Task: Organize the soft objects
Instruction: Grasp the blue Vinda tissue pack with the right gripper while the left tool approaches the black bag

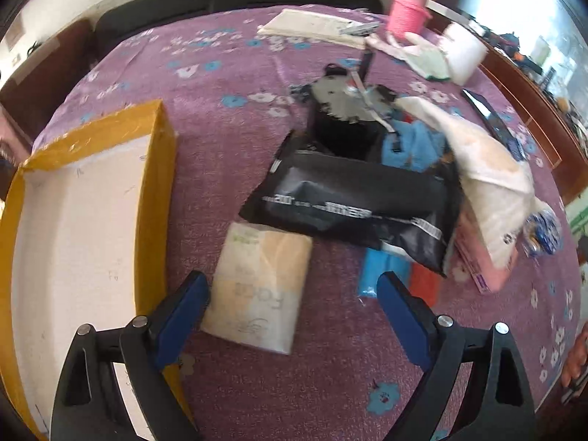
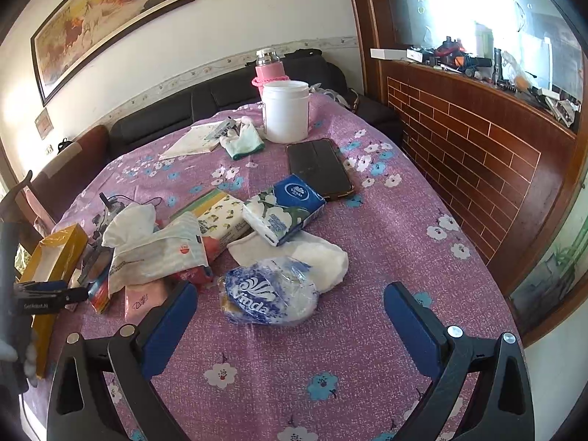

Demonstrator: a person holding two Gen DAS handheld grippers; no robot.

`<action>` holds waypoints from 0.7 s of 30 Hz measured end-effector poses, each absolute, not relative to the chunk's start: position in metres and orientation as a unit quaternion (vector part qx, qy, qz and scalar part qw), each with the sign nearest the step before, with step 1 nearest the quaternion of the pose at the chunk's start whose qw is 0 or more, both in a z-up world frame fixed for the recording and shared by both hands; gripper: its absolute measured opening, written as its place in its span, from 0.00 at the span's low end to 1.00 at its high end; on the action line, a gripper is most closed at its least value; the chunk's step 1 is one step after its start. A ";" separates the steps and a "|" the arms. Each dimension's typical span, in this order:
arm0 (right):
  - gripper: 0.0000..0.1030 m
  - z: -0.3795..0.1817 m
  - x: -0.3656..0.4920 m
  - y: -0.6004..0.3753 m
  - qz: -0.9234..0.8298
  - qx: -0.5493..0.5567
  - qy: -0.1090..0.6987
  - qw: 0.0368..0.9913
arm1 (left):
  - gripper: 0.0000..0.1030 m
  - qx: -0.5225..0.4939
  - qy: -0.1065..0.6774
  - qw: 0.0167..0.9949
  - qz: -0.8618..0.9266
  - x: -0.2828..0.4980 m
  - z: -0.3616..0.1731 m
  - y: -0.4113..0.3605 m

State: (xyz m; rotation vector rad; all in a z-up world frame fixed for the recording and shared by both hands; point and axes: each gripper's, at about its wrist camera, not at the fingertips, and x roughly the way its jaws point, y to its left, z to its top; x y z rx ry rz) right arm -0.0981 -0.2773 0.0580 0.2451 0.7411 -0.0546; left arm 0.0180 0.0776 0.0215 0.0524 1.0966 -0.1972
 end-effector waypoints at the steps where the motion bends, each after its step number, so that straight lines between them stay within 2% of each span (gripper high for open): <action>1: 0.99 0.057 -0.097 -0.277 -0.024 0.123 0.364 0.923 | 0.92 0.026 0.521 0.848 -0.093 0.019 0.021 0.077; 6: 0.99 0.060 -0.090 -0.267 0.013 0.137 0.370 0.919 | 0.91 0.033 0.524 0.845 -0.107 0.015 0.020 0.071; 7: 0.99 0.062 -0.088 -0.266 0.021 0.140 0.370 0.918 | 0.78 0.029 0.522 0.844 -0.118 0.013 0.021 0.070; 10: 0.99 0.067 -0.078 -0.272 0.032 0.155 0.371 0.915 | 0.59 0.046 0.516 0.849 -0.109 0.009 0.023 0.069; 13: 0.99 0.069 -0.064 -0.291 0.017 0.174 0.374 0.911 | 0.59 0.044 0.514 0.849 -0.110 0.008 0.024 0.071; 15: 0.99 0.066 -0.049 -0.304 0.008 0.187 0.387 0.903 | 0.62 0.049 0.517 0.848 -0.107 0.008 0.023 0.069; 16: 0.99 0.064 -0.041 -0.310 0.009 0.195 0.395 0.898 | 0.66 0.054 0.518 0.847 -0.109 0.008 0.022 0.066; 18: 0.99 0.060 -0.026 -0.316 0.008 0.207 0.411 0.888 | 0.77 0.067 0.520 0.844 -0.113 0.007 0.018 0.060; 20: 0.99 0.055 -0.009 -0.319 0.012 0.221 0.426 0.877 | 0.92 0.082 0.525 0.840 -0.112 0.007 0.012 0.053; 21: 0.99 0.053 -0.002 -0.320 0.014 0.227 0.434 0.872 | 0.96 0.086 0.529 0.838 -0.108 0.008 0.009 0.051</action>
